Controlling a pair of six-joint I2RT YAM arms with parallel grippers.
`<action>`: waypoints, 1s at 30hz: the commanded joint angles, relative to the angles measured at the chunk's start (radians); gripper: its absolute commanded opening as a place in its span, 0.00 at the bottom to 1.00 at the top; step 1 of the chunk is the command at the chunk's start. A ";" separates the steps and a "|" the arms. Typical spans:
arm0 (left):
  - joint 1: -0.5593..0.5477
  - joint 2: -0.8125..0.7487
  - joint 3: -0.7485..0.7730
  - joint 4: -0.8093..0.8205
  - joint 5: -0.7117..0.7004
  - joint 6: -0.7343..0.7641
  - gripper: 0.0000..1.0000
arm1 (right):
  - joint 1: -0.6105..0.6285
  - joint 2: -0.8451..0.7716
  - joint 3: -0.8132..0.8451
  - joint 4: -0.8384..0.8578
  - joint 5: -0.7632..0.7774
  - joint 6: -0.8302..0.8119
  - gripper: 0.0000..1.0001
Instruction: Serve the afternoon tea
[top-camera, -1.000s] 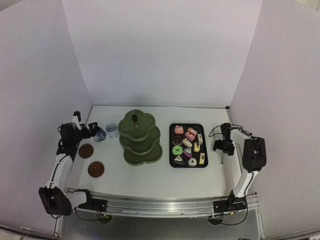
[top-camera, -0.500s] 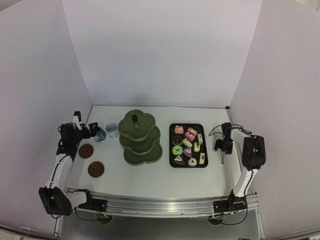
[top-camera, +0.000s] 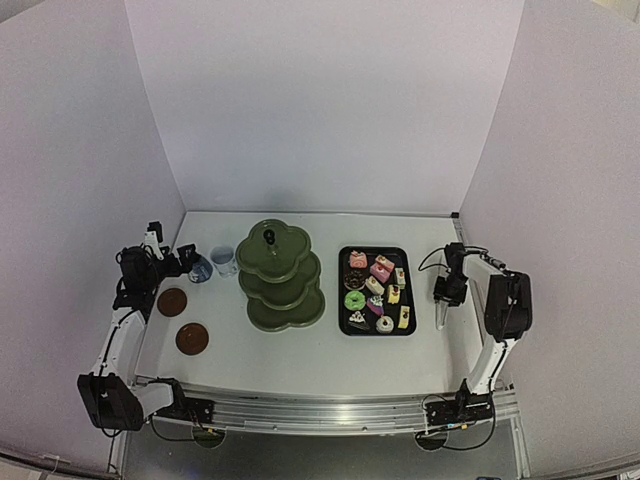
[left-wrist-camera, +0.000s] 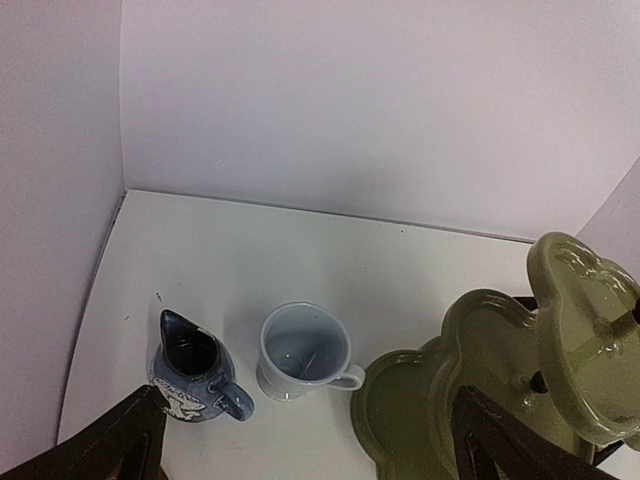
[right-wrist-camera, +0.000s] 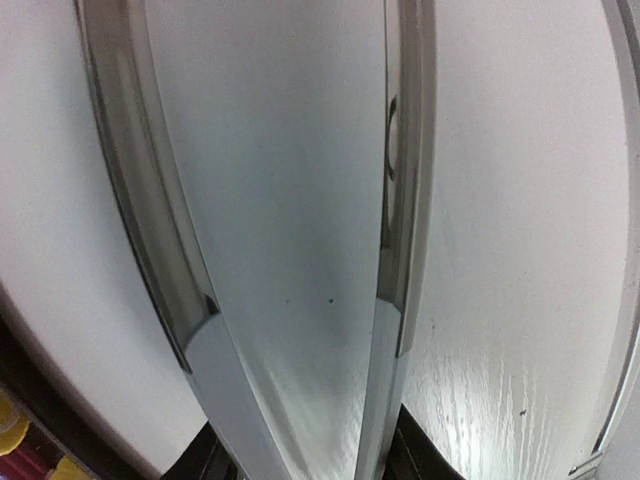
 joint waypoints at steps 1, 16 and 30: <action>-0.004 0.011 0.021 0.038 0.022 0.023 1.00 | -0.002 -0.068 0.237 -0.276 -0.087 0.025 0.41; -0.005 0.026 0.009 0.068 0.052 0.031 1.00 | 0.016 -0.090 0.569 -0.558 -0.164 0.028 0.35; -0.004 0.017 -0.021 0.141 0.057 0.027 1.00 | 0.317 -0.308 0.315 -0.405 0.074 -0.126 0.34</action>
